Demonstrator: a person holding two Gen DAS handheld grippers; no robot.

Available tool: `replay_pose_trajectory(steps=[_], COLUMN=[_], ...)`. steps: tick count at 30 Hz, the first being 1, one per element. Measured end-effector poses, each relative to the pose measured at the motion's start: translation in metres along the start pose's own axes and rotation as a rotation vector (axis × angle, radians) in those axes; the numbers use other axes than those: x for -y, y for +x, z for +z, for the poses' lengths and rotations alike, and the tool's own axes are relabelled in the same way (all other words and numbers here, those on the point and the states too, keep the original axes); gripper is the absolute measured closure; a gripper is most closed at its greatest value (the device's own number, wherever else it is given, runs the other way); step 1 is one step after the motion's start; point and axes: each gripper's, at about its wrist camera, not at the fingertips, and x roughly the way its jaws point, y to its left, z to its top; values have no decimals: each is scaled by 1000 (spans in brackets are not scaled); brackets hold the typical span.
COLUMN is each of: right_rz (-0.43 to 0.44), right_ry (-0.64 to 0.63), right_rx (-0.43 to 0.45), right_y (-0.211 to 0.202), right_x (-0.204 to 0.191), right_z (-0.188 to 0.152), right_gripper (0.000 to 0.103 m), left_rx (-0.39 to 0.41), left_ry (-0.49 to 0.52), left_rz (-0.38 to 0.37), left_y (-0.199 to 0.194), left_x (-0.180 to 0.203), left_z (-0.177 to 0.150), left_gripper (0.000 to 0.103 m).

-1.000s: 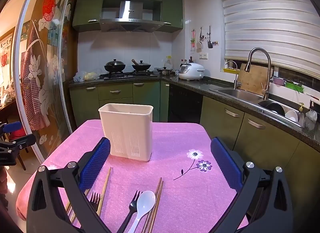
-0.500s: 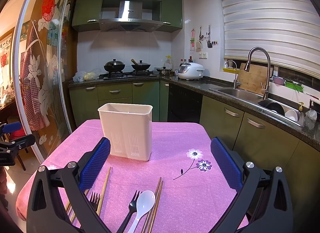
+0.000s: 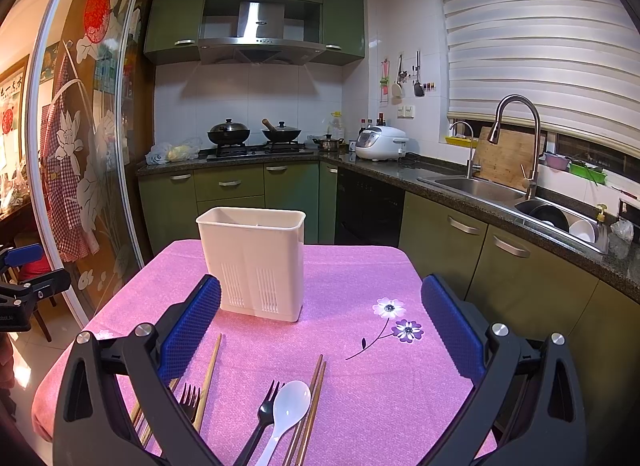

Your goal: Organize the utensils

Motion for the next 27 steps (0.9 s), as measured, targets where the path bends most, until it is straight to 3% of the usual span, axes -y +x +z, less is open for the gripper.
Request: replay_pose_trajectory(steps=[27], right_rz=[1], right_ry=[1], right_rx=[2], right_y=[0], right_x=[1], right_z=[0], right_gripper=[4], left_rx=[3], left_ry=[-5], left_rz=[-2], left_y=[0], left_x=[-2], left_z=[-1], left_gripper=[6])
